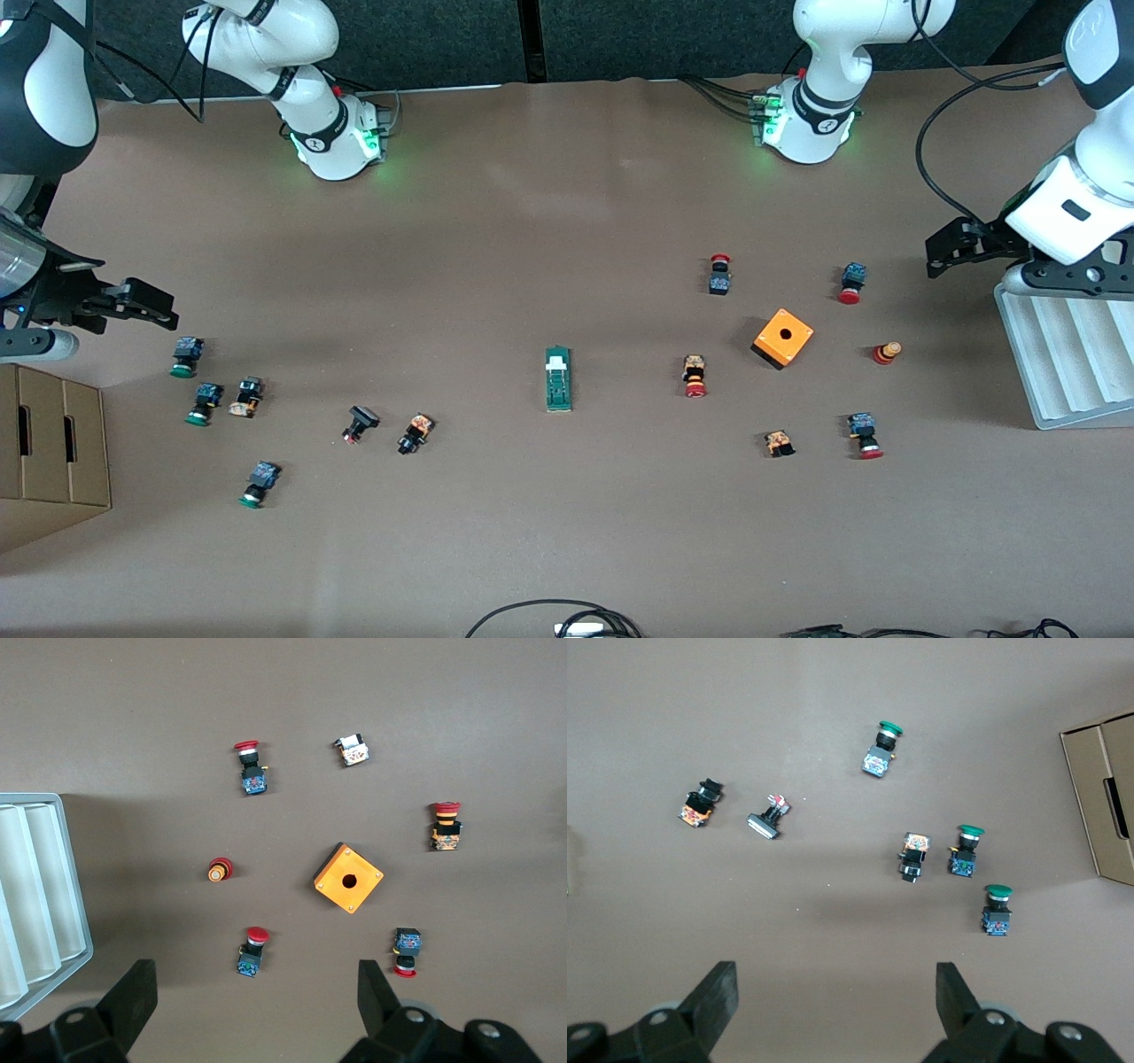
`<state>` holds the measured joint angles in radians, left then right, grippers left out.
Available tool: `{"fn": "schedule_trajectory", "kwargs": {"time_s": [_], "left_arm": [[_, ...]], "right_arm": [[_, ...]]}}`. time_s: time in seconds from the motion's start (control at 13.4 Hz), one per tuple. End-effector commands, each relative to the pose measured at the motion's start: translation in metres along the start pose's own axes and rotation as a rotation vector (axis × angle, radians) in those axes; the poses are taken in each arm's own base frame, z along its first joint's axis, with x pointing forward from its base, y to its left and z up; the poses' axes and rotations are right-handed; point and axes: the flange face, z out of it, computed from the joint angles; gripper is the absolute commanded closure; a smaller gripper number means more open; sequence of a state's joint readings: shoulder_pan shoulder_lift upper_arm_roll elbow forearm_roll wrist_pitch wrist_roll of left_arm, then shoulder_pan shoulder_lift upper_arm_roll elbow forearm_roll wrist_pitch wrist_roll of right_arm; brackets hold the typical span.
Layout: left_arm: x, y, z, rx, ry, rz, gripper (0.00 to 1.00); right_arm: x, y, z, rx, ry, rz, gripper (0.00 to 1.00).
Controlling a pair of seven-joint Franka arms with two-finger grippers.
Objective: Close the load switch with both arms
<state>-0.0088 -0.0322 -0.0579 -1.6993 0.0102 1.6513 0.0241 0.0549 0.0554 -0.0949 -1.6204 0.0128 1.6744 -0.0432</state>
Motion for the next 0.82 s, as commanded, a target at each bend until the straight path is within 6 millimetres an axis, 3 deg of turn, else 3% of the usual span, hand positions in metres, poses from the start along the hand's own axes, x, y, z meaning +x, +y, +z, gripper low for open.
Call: {"fn": "schedule_trajectory", "kwargs": {"time_s": [0.0,0.75], "left_arm": [[0.0005,-0.0001,-0.0003,0.005,0.005,-0.012,0.0],[0.0002,0.0033,-0.0012,-0.011,0.007,-0.024,0.0]], "right_arm": [[0.0014,-0.0016,-0.0033,-0.03,0.022,-0.006,0.0],[0.0033,-0.0009,-0.0021,-0.031,0.022,-0.006,0.0]]}}
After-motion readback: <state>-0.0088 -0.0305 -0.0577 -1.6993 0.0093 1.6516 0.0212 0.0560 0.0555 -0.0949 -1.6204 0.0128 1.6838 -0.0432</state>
